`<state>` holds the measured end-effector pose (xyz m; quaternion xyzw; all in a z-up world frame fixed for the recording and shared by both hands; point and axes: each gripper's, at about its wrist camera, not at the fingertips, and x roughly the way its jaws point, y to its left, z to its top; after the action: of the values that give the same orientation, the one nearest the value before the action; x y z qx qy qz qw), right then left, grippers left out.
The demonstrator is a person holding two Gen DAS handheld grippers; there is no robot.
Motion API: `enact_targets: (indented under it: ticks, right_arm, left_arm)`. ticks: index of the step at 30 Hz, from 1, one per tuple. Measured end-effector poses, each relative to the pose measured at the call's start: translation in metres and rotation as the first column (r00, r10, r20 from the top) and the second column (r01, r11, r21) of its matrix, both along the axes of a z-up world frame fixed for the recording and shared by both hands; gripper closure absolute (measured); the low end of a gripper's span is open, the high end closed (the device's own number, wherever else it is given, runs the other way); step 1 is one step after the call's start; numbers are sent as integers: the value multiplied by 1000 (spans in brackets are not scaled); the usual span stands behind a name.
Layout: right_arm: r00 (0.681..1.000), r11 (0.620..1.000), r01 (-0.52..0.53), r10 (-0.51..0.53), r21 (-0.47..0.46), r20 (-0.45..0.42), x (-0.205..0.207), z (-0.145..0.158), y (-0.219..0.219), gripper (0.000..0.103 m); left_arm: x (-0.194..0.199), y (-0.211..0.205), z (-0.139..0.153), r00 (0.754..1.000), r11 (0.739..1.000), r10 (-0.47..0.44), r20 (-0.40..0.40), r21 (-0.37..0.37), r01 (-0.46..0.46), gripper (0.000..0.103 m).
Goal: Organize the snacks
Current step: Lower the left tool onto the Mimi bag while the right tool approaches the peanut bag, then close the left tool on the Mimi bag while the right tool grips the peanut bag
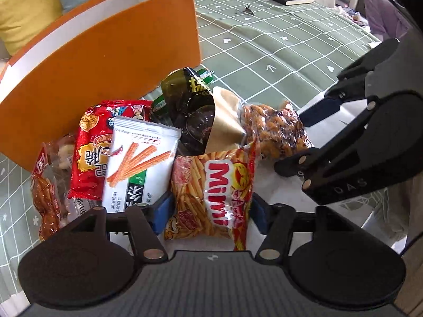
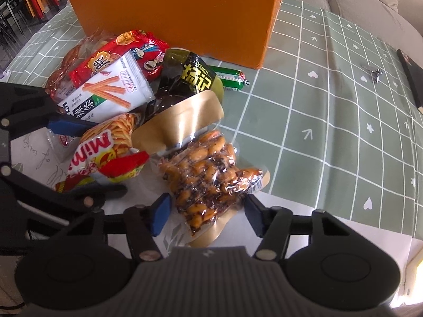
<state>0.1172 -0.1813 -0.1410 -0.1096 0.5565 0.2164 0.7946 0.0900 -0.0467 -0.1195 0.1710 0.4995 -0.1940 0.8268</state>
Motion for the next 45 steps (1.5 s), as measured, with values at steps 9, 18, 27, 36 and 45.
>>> enact_targets:
  ticks: [9,18,27,36,45]
  right_arm:
    - [998,995,57,-54,83,-40,-11,15,-13,52]
    - [998,994,59,-62,94,25,-32,36,-14,65]
    - [998,998,-63,63,-16,30,-37,23,6,42]
    - [955,948,-283,293,-143,51,-30,8,36,19]
    - [948,942,-315,319,-116,15,0,-4,38,16]
  left_arm:
    - [-12,9,17,992,989,126,14,-76,-124,50]
    - [-25,15,47,974,967,205,92,-172,-188,52]
    - [-32,25,44,965,952,256,64,-192,-240,53]
    - [-34,38,46,956,937,288,57,-221,-269,53]
    - [-33,42,48,954,933,293,59,-238,-272,53]
